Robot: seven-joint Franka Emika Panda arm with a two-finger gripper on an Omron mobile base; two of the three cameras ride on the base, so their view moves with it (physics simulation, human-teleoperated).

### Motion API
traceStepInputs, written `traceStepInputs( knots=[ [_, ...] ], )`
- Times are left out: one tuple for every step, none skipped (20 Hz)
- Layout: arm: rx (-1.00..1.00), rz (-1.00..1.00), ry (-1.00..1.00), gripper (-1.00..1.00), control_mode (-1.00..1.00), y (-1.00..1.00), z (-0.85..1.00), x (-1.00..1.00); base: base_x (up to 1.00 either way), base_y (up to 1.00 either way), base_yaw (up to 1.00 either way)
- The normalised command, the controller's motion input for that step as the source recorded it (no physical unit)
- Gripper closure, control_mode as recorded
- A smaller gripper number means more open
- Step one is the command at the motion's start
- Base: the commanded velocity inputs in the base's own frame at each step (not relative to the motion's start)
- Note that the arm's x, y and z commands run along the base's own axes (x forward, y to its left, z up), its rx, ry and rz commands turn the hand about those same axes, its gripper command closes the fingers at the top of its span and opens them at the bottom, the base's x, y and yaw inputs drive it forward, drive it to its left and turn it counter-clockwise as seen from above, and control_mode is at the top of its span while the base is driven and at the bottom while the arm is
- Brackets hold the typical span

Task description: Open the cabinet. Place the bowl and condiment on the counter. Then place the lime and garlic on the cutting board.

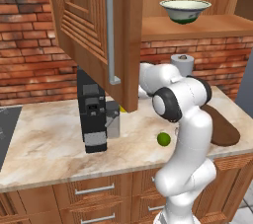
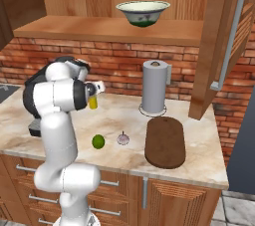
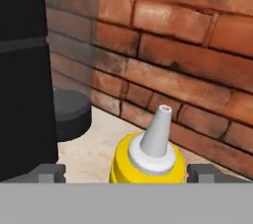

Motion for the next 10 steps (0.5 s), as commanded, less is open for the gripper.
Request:
traceStepInputs(
  knots=[
    [-0.05,0.0,0.0,-1.0,-1.0,-0.16,0.89,-0.07,0.0,0.0,0.0],
    [-0.05,0.0,0.0,-1.0,-1.0,-0.28,0.79,-0.28,0.0,0.0,0.0],
    [-0.05,0.0,0.0,-1.0,-1.0,-0.22,0.74,-0.16,0.0,0.0,0.0],
    [-0.07,0.0,0.0,-1.0,-1.0,-0.27,0.82,-0.19,0.0,0.0,0.0],
    [-0.06,0.0,0.0,-1.0,-1.0,-0.34,0.8,-0.34,0.0,0.0,0.0],
    [-0.09,0.0,0.0,-1.0,-1.0,-0.22,0.81,-0.35,0.0,0.0,0.0],
    [-0.13,0.0,0.0,-1.0,-1.0,-0.13,0.83,-0.31,0.0,0.0,0.0],
    [-0.15,0.0,0.0,-1.0,-1.0,-0.21,0.81,-0.38,0.0,0.0,0.0],
    [-0.17,0.0,0.0,-1.0,-1.0,-0.23,0.8,-0.39,0.0,0.0,0.0],
    [-0.21,0.0,0.0,-1.0,-1.0,-0.24,0.77,-0.45,0.0,0.0,0.0]
  ],
)
